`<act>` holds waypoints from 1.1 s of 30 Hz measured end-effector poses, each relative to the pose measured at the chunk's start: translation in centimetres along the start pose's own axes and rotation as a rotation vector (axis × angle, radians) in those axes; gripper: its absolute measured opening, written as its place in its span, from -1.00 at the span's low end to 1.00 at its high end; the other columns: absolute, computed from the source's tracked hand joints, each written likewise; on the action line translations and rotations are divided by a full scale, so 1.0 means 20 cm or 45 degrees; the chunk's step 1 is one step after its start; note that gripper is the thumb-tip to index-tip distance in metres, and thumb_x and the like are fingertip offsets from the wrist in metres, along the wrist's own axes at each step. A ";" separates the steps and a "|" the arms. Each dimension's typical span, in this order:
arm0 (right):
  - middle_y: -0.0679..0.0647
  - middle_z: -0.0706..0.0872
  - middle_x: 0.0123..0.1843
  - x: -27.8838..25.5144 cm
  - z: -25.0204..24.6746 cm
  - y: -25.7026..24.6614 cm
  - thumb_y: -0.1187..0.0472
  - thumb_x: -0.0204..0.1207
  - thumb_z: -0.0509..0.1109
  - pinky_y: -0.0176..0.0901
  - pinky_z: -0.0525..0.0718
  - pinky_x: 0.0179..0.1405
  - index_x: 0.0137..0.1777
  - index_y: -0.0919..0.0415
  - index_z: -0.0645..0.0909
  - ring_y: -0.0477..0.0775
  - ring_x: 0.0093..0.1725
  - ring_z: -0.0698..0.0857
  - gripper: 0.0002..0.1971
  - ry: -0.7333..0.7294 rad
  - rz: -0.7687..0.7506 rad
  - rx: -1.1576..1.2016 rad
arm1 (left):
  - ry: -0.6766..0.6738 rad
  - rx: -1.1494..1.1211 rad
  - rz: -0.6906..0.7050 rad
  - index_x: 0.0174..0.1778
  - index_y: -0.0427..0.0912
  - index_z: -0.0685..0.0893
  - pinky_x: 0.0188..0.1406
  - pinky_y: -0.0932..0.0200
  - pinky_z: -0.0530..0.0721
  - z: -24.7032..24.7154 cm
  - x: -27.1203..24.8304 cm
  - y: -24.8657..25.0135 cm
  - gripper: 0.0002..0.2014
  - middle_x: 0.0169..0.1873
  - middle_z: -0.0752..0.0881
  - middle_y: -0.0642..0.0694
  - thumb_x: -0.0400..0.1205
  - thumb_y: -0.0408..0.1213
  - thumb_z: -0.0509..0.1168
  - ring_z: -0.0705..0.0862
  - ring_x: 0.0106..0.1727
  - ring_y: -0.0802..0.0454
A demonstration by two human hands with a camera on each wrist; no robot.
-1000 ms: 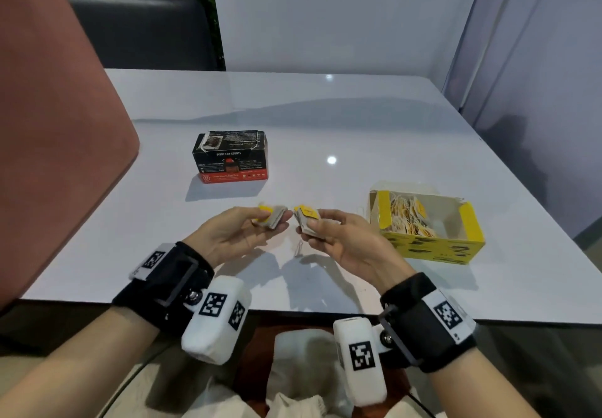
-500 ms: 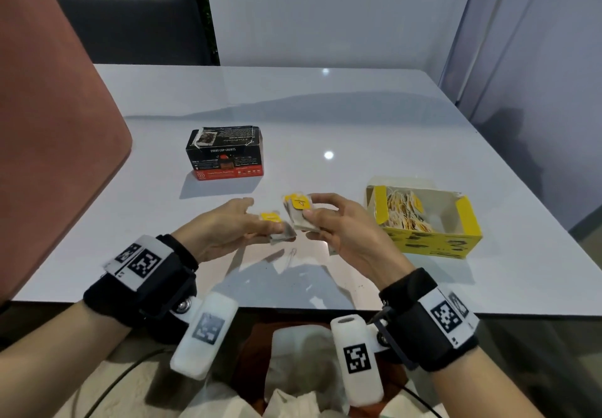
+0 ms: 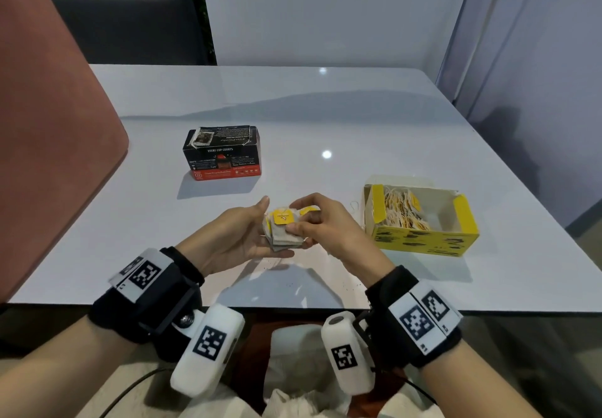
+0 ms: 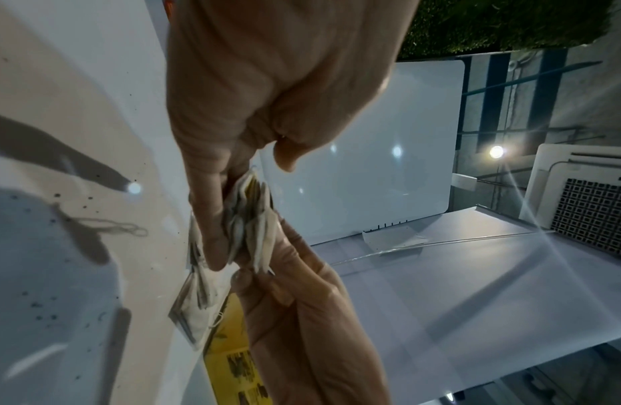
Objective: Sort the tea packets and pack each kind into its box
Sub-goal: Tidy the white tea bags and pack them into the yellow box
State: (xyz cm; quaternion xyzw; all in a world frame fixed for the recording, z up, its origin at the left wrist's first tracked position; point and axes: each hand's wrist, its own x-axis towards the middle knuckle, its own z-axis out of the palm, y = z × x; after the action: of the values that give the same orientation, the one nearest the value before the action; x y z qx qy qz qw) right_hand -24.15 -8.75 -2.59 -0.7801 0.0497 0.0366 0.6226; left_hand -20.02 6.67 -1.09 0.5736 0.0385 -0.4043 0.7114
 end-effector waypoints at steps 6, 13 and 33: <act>0.09 0.71 -0.24 0.01 0.03 0.02 0.21 0.44 0.49 -0.33 0.52 -0.39 0.03 0.19 0.62 -0.09 -0.38 0.60 -0.80 0.017 -0.035 -0.197 | 0.016 0.029 0.024 0.11 -0.39 0.59 -0.19 0.11 0.78 0.02 0.01 -0.03 -0.60 -0.07 0.74 -0.29 0.72 -0.11 0.04 0.74 -0.10 -0.15; -0.06 0.63 -0.29 0.01 0.03 0.03 0.12 0.42 0.50 -0.33 0.39 -0.34 -0.12 0.18 0.68 -0.15 -0.32 0.53 -0.86 0.087 -0.027 -0.122 | 0.043 0.038 0.065 0.09 -0.31 0.61 -0.03 -0.05 0.74 0.01 0.01 -0.03 -0.62 -0.07 0.72 -0.27 0.71 -0.07 0.06 0.75 -0.08 -0.15; -0.04 0.60 -0.22 0.06 0.00 0.02 0.17 0.54 0.38 -0.30 0.47 -0.35 0.06 0.17 0.58 -0.13 -0.31 0.54 -0.85 0.185 -0.017 -0.171 | 0.035 -0.032 0.123 -0.06 -0.43 0.58 -0.13 0.12 0.76 0.03 0.03 -0.05 -0.83 -0.16 0.64 -0.25 0.69 -0.46 0.09 0.64 -0.13 -0.06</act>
State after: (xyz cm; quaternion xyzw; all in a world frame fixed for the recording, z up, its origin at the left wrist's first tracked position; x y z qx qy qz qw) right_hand -22.99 -8.89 -3.22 -0.8211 0.0868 -0.0209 0.5638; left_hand -20.45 5.86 -2.02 0.5713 0.0257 -0.3610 0.7366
